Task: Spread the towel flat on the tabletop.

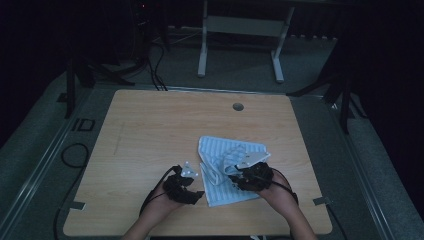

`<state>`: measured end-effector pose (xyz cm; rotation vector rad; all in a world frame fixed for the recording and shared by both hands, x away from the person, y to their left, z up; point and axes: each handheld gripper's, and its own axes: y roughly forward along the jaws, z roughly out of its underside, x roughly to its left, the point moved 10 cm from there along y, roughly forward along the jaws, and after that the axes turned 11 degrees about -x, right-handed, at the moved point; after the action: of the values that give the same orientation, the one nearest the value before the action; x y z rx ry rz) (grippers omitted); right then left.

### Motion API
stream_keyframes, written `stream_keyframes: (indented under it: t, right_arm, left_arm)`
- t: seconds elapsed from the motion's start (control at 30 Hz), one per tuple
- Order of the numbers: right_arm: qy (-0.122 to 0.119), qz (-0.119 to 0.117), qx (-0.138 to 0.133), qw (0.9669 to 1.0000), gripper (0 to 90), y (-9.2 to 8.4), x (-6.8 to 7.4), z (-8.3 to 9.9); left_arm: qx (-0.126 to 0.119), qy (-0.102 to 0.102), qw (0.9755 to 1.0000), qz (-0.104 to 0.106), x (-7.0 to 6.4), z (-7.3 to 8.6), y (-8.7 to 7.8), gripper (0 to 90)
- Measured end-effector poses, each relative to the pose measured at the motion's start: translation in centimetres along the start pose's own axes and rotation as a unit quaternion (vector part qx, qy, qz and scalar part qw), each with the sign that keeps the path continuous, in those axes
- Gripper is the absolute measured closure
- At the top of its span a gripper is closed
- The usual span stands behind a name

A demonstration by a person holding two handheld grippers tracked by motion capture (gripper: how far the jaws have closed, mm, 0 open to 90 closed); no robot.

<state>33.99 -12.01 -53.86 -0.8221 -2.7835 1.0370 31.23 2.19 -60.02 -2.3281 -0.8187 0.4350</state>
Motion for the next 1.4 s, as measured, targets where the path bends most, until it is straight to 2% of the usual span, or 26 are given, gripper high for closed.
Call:
stream_keyframes:
  t: [0.03, 0.13, 0.23, 0.27, 0.3, 0.37, 0.4, 0.47, 0.53, 0.7, 0.73, 0.77, 0.8, 0.87, 1.03, 1.1, 1.13, 1.27, 1.33, 1.37, 1.4]
  right_arm:
    - [-0.014, 0.001, 0.009, 0.9999, 57.2, 0.7, 0.2, -0.1]
    - [-0.022, 0.001, 0.020, 0.9996, 57.1, 1.3, 0.3, 0.0]
    - [-0.040, 0.011, 0.057, 0.9975, 57.6, 2.3, -0.1, 0.9]
    - [-0.040, 0.011, 0.057, 0.9975, 57.6, 2.3, -0.1, 0.9]
    - [-0.056, 0.018, 0.077, 0.9953, 63.5, 2.7, -0.3, 1.4]
    - [-0.068, 0.019, 0.093, 0.9931, 72.3, 2.9, -0.3, 1.8]
    - [-0.068, 0.019, 0.093, 0.9931, 72.3, 2.9, -0.3, 1.8]
    - [-0.064, 0.020, 0.090, 0.9937, 86.6, 2.7, -0.5, 1.6]
    - [-0.060, 0.019, 0.085, 0.9944, 87.5, 2.6, -0.5, 1.4]
    - [-0.041, 0.013, 0.070, 0.9966, 87.9, 2.0, -0.7, 1.2]
    - [-0.040, 0.013, 0.069, 0.9967, 87.9, 1.8, -0.9, 1.2]
    - [-0.040, 0.013, 0.069, 0.9967, 87.9, 1.8, -0.9, 1.2]
    - [-0.032, 0.013, 0.066, 0.9972, 87.9, 1.6, -1.0, 1.2]
    - [-0.027, 0.018, 0.062, 0.9975, 88.0, 1.3, -1.3, 1.1]
    - [-0.017, 0.024, 0.051, 0.9983, 88.0, 0.4, -1.9, 1.0]
    - [-0.015, 0.029, 0.047, 0.9983, 88.0, -0.1, -2.2, 0.9]
    - [-0.015, 0.029, 0.047, 0.9983, 88.0, -0.1, -2.2, 0.9]
    - [-0.001, 0.037, 0.030, 0.9989, 88.0, -1.7, -3.0, 0.8]
    - [0.018, 0.039, 0.022, 0.9988, 88.0, -2.5, -3.6, 0.9]
    - [0.038, 0.044, 0.009, 0.9983, 88.1, -3.4, -4.3, 1.1]
    - [0.046, 0.047, 0.006, 0.9978, 88.0, -3.8, -4.7, 1.2]
  left_arm:
    - [-0.004, 0.005, 1.0000, 0.006, -0.5, -0.8, 0.8, 41.2]
    - [-0.004, 0.009, 0.9999, 0.011, -1.0, -1.6, 1.7, 41.9]
    - [-0.001, 0.010, 0.9997, 0.022, -1.8, -2.5, 3.1, 41.9]
    - [-0.001, 0.010, 0.9997, 0.022, -1.8, -2.5, 3.1, 41.9]
    - [0.002, 0.013, 0.9997, 0.021, -1.9, -2.6, 3.5, 41.9]
    - [0.009, 0.015, 0.9996, 0.021, -2.0, -2.8, 4.1, 42.0]
    - [0.011, 0.015, 0.9997, 0.018, -2.0, -2.8, 4.3, 42.0]
    - [0.015, 0.013, 0.9996, 0.020, -2.1, -3.0, 5.0, 43.7]
    - [0.016, 0.014, 0.9996, 0.019, -2.1, -3.1, 5.3, 44.3]
    - [0.009, 0.016, 0.9998, 0.012, -2.0, -3.5, 5.9, 65.4]
    - [0.006, 0.011, 0.9999, 0.010, -1.9, -3.6, 6.0, 71.0]
    - [0.004, 0.011, 0.9999, 0.011, -1.9, -3.7, 6.0, 71.0]
    - [0.001, 0.005, 0.9999, 0.010, -1.8, -3.8, 6.1, 78.1]
    - [-0.005, -0.005, 0.9999, 0.010, -1.6, -4.0, 6.0, 84.2]
    - [-0.019, -0.004, 0.9998, 0.002, -1.3, -4.3, 5.0, 86.9]
    - [-0.026, 0.009, 0.9996, 0.001, -1.5, -4.5, 3.6, 87.1]
    - [-0.026, 0.009, 0.9996, 0.001, -1.5, -4.5, 3.6, 87.0]
    - [-0.050, 0.017, 0.9986, -0.008, -0.8, -4.9, 0.5, 87.0]
    - [-0.058, 0.011, 0.9982, -0.008, -0.1, -5.2, -1.0, 87.0]
    - [-0.064, 0.008, 0.9978, -0.015, 0.3, -5.3, -1.6, 87.0]
    - [-0.070, 0.005, 0.9973, -0.024, 1.4, -5.7, -3.0, 87.0]
